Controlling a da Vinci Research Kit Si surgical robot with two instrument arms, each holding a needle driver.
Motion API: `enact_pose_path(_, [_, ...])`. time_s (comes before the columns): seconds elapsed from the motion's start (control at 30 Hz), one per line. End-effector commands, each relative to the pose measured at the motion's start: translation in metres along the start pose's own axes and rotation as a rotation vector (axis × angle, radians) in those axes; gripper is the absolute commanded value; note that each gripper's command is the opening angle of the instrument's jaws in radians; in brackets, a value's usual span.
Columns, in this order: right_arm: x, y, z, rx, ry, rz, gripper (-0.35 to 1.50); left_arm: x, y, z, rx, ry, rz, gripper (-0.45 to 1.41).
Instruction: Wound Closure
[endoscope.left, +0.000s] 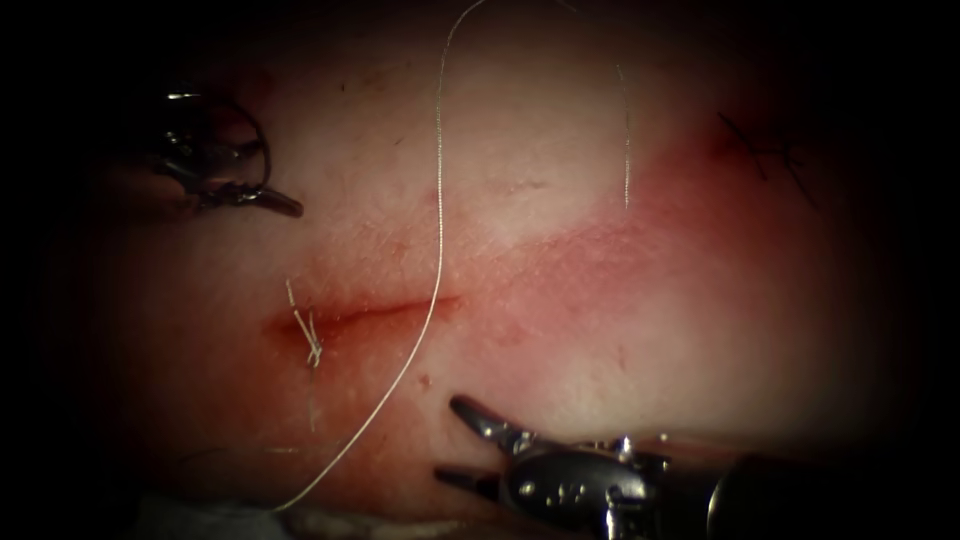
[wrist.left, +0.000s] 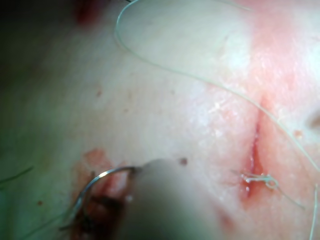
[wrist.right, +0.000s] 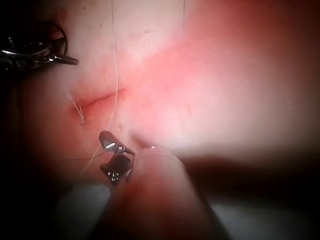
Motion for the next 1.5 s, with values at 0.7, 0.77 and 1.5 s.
enact_pose_path(0.7, [0.0024, 0.0008, -0.0006, 0.004, 0.011, 0.097, 1.4, -0.0011, 0.0048, -0.0058, 0.001, -0.01, 0.247, -0.43])
enact_pose_path(0.77, [0.0037, 0.002, -0.0011, -0.005, 0.024, 0.14, 1.38, -0.0014, 0.0069, -0.0062, 0.011, -0.002, 0.27, -0.37])
enact_pose_path(1.5, [0.0116, 0.0055, 0.0063, -0.331, -0.233, 0.523, 1.21, -0.003, 0.0191, -0.0088, 0.174, 0.203, 0.392, -0.27])
